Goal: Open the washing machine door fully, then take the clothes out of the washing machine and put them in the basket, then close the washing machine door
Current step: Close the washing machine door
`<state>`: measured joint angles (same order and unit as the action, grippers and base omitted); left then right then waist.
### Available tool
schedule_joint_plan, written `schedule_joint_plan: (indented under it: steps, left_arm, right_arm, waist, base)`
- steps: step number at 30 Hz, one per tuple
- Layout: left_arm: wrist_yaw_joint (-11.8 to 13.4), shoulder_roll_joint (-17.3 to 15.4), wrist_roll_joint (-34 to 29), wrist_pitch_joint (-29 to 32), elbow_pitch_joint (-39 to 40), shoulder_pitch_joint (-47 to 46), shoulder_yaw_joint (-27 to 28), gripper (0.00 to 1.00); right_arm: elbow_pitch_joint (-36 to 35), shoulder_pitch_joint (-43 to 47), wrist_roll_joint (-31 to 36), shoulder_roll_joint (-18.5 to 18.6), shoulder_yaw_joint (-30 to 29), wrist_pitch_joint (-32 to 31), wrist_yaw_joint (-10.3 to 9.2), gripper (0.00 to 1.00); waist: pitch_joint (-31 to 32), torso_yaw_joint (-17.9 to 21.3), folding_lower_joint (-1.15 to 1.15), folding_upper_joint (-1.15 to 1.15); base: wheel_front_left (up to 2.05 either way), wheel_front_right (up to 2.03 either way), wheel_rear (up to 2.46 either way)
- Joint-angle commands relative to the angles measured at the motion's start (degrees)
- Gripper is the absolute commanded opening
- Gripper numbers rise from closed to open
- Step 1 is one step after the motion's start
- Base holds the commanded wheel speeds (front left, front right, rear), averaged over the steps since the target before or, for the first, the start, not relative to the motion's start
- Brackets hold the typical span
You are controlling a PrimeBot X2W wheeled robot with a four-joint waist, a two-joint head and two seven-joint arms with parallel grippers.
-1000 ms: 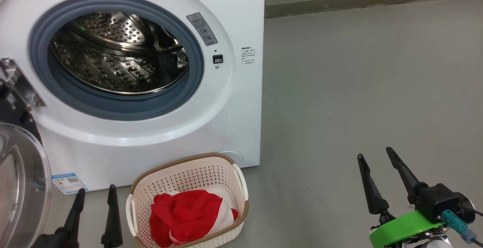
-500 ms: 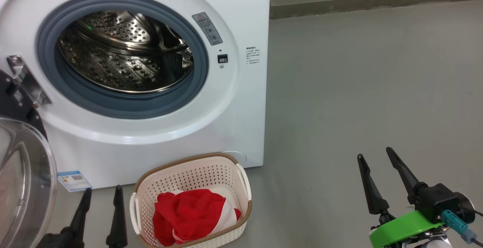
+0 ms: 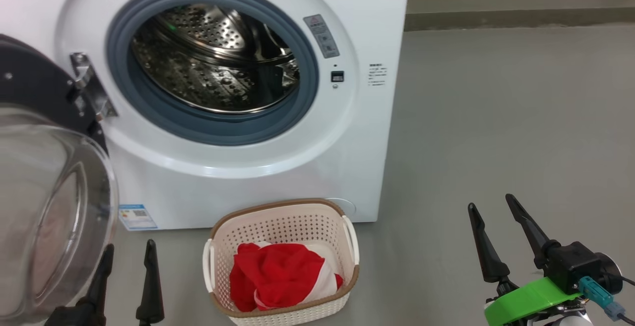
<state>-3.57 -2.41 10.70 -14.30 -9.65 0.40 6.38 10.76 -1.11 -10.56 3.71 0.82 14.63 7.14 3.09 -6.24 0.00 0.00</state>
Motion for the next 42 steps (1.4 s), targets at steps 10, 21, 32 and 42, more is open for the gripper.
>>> schedule_joint_plan:
  steps: [10,21,32,42]
  left_arm:
    - [0.36,-0.47,-0.85,-0.7,2.47,-0.07,2.07,1.0]
    - [0.68,-0.52,-1.9,-0.7,3.1,-0.18,2.2,1.0]
    - [1.26,-0.61,-2.56,-0.7,3.62,-0.02,2.82,1.0]
    - [1.54,-0.76,-2.92,-0.7,3.89,0.18,2.88,0.0]
  right_arm:
    - [-1.87,-0.32,-0.16,0.14,1.81,0.37,0.35,1.0]
    - [-2.04,-0.69,-0.02,-0.27,1.92,0.37,0.35,1.0]
    - [-1.94,-0.72,-0.18,-0.53,2.5,0.37,0.35,1.0]
    - [-1.64,-0.54,-0.17,-0.65,2.48,0.37,0.35,1.0]
  waist:
    - [-0.36,-7.99,0.0,0.0]
    - [-0.38,-13.79,0.0,0.0]
    - [-0.12,-16.67,0.0,0.0]
    - [0.15,-16.91,0.0,0.0]
  base:
    - [0.0,0.0,0.0]
    - [0.0,0.0,0.0]
    - [0.0,0.0,0.0]
    - [0.0,0.0,0.0]
